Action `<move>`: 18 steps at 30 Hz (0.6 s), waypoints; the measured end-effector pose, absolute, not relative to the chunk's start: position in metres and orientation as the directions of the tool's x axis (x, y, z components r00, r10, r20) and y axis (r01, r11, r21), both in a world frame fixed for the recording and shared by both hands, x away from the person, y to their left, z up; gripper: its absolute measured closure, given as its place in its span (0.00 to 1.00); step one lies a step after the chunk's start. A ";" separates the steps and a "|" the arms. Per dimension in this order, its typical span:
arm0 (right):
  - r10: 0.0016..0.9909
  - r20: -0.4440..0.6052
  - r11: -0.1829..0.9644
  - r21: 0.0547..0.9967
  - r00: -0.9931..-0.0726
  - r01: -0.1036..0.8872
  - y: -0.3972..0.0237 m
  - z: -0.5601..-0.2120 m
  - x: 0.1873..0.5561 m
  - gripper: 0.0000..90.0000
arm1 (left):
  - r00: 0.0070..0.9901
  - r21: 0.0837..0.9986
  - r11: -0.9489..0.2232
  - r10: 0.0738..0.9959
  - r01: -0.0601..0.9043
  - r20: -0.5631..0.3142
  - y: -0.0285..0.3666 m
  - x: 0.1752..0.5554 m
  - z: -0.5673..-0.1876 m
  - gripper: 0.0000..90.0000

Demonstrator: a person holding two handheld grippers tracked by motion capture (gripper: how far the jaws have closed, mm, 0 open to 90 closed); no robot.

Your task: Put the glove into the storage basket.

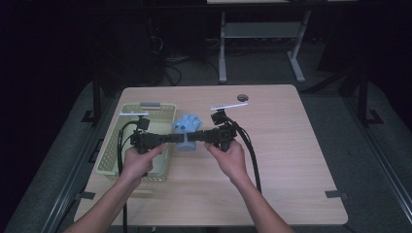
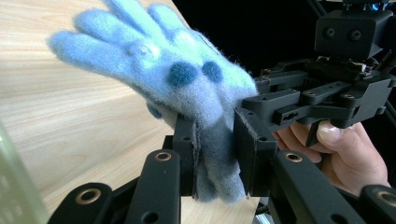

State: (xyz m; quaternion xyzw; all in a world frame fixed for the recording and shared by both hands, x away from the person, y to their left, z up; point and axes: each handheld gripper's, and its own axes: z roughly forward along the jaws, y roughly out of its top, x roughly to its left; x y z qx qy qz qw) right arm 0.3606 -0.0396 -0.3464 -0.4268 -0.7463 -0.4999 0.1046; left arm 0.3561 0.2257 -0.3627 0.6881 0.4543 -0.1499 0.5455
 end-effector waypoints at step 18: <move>0.498 0.586 0.152 0.666 -0.639 0.730 -0.006 -0.343 0.368 0.81 | 0.538 0.624 0.025 0.481 0.781 -0.692 0.260 0.354 -0.357 0.79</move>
